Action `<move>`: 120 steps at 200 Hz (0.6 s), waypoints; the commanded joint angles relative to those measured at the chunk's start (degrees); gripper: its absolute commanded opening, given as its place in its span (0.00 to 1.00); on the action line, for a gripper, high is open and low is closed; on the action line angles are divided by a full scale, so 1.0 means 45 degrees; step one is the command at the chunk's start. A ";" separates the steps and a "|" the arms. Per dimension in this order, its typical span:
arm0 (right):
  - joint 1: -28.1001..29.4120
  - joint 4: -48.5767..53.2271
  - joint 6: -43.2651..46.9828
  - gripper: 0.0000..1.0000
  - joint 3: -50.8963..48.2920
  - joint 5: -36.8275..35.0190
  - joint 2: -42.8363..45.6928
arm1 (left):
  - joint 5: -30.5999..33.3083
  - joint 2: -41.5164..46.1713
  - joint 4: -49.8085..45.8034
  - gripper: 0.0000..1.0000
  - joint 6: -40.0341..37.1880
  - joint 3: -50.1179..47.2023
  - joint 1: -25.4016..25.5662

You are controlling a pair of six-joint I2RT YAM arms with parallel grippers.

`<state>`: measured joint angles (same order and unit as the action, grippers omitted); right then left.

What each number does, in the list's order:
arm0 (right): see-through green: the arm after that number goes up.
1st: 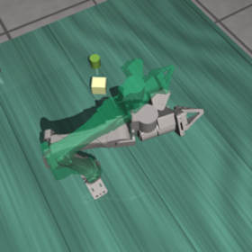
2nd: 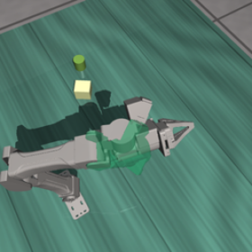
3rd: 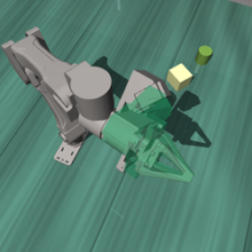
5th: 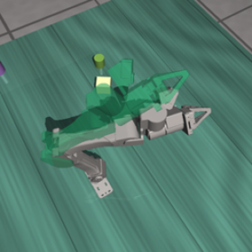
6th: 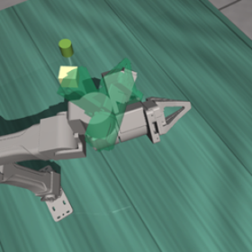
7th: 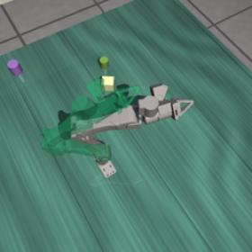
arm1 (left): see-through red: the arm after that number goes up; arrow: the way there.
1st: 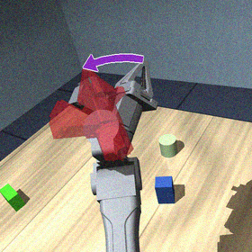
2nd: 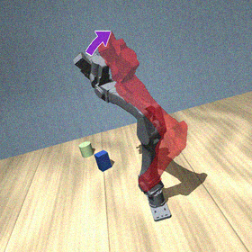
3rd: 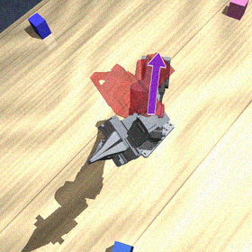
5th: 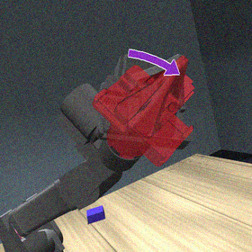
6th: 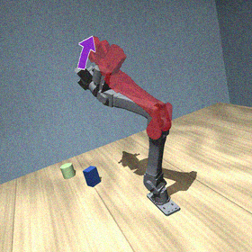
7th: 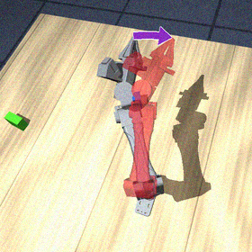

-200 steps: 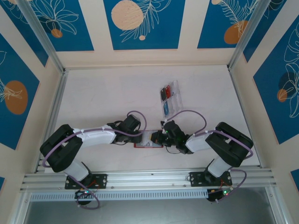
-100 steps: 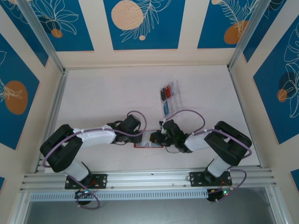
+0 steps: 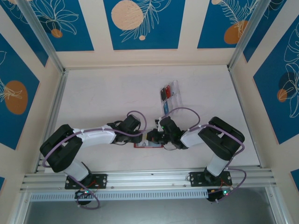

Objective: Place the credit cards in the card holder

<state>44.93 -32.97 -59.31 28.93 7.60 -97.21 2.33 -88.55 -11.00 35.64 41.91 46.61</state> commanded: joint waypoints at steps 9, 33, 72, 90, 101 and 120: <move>0.0245 0.2727 0.0579 0.00 -0.0053 -0.0078 -0.1075 | -0.0312 0.0186 -0.0645 0.41 0.0176 -0.0251 -0.0078; 0.0270 0.3011 0.0702 0.03 -0.0089 -0.0132 -0.0663 | -0.0019 0.0372 -0.0689 0.41 0.0384 -0.0330 -0.0081; 0.0173 0.4533 0.1447 0.13 0.0490 -0.0076 0.0200 | -0.0185 0.0876 -0.0400 0.43 0.0603 -0.0588 -0.0084; 0.0047 0.5142 0.1701 0.20 0.0835 0.0211 0.0439 | -0.0230 0.1250 -0.0362 0.43 0.0820 -0.0661 -0.0083; -0.0003 0.5530 0.1847 0.25 0.1003 0.0312 0.0617 | -0.0061 0.1524 -0.0433 0.43 0.0954 -0.0710 -0.0102; -0.0042 0.6380 0.2234 0.29 0.1449 0.0493 0.0841 | 0.0107 0.1924 -0.0493 0.42 0.1131 -0.0834 -0.0142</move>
<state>45.19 -17.91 -53.17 34.46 9.21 -94.26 2.13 -82.83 -11.68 38.94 39.07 46.61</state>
